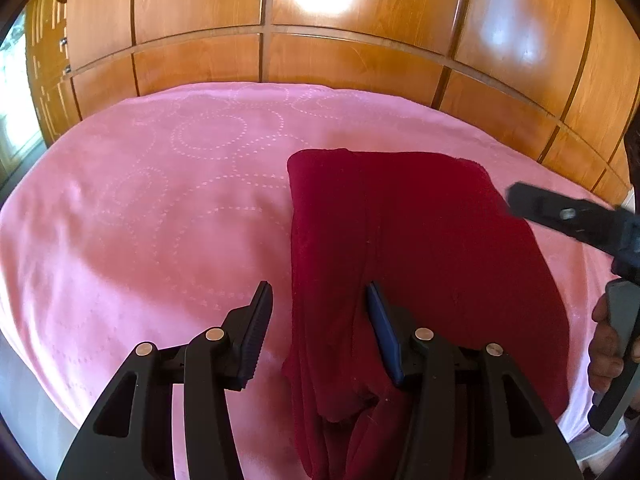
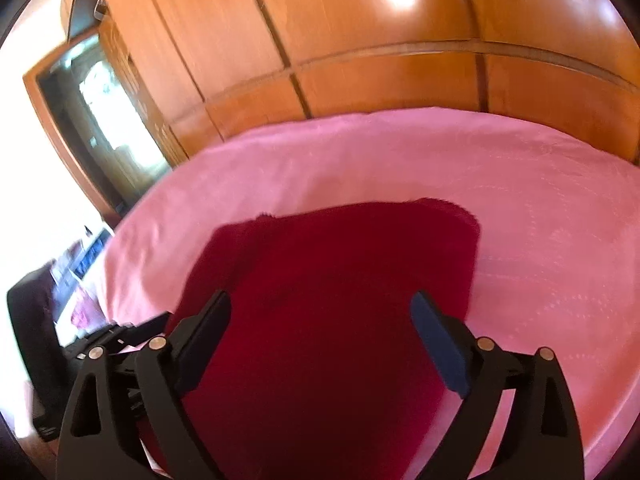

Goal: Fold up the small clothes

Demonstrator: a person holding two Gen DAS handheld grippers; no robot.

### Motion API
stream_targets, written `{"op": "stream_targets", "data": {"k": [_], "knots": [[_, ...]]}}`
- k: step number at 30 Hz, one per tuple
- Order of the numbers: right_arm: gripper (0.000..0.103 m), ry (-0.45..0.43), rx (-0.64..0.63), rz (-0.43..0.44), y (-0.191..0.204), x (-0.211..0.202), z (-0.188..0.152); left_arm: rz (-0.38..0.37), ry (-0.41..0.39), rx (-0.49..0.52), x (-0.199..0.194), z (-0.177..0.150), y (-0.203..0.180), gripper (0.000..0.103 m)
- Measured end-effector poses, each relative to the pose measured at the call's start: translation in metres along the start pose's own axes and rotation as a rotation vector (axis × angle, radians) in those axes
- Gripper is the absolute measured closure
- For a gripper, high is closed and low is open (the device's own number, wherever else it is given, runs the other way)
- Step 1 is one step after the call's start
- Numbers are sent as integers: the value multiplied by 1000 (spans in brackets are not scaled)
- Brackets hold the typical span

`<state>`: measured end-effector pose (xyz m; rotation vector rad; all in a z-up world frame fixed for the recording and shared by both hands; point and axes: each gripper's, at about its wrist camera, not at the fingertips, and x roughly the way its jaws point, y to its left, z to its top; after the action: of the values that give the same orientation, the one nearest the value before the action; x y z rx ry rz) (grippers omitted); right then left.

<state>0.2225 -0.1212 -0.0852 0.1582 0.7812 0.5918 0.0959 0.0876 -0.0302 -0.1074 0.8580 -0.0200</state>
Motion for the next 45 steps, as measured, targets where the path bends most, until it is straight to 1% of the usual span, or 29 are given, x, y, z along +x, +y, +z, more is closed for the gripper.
{"op": "stream_targets", "data": {"k": [1, 2, 5, 7, 9, 10, 14, 15, 16, 17, 18, 19, 20, 23, 24, 25, 28, 31, 32, 35, 36, 38, 39, 42, 44, 45], "knots": [[6, -10, 27, 14, -5, -7, -1, 4, -2, -4, -1, 0, 1, 44], [5, -14, 51, 20, -11, -10, -3, 9, -7, -6, -2, -1, 2, 42], [4, 3, 109, 38, -24, -12, -6, 3, -2, -5, -1, -2, 3, 41], [4, 25, 159, 52, -35, -8, -12, -4, 2, -11, 0, -3, 4, 38], [3, 44, 205, 78, -43, -4, -17, -31, 11, -18, 2, -3, 7, 38], [3, 59, 231, 100, -48, -1, -21, -51, 17, -25, 4, -3, 8, 38], [3, 95, 279, 144, -60, 9, -29, -146, 30, -56, 13, -4, 18, 38], [3, 106, 294, 171, -62, 13, -31, -181, 35, -68, 16, -5, 22, 39], [3, 109, 300, 186, -65, 14, -31, -218, 36, -80, 18, -6, 25, 44], [4, 111, 300, 200, -66, 16, -32, -268, 43, -93, 21, -6, 29, 46], [6, 115, 297, 214, -65, 19, -32, -297, 48, -104, 24, -7, 32, 47], [8, 124, 291, 225, -64, 23, -31, -317, 53, -113, 27, -8, 33, 50], [10, 129, 283, 224, -63, 27, -31, -343, 58, -125, 29, -8, 36, 51], [25, 142, 260, 219, -59, 36, -29, -414, 66, -164, 35, -10, 43, 57], [35, 143, 261, 221, -59, 34, -30, -437, 69, -177, 36, -11, 44, 61], [43, 144, 264, 224, -59, 32, -29, -460, 71, -186, 36, -11, 45, 65], [53, 123, 255, 222, -56, 20, -29, -489, 65, -186, 29, -11, 44, 69], [56, 79, 234, 229, -43, 2, -27, -521, 62, -190, 20, -10, 39, 70], [57, 63, 226, 236, -40, -4, -26, -542, 62, -200, 16, -9, 37, 70], [58, -1, 172, 241, -31, -38, -22, -599, 46, -167, 4, 0, 14, 72], [58, -21, 158, 237, -31, -50, -21, -632, 39, -134, -1, 7, -5, 72], [58, -65, 141, 213, -37, -77, -18, -670, 33, -84, -3, 17, -33, 72], [58, -93, 140, 193, -46, -94, -17, -698, 33, -44, -3, 26, -55, 72], [58, -157, 161, 134, -76, -130, -15, -750, 47, 33, 6, 48, -113, 72], [58, -199, 189, 79, -108, -155, -13, -773, 54, 89, 14, 62, -153, 72], [58, -219, 212, 49, -129, -168, -13, -785, 61, 127, 20, 71, -181, 72]]}}
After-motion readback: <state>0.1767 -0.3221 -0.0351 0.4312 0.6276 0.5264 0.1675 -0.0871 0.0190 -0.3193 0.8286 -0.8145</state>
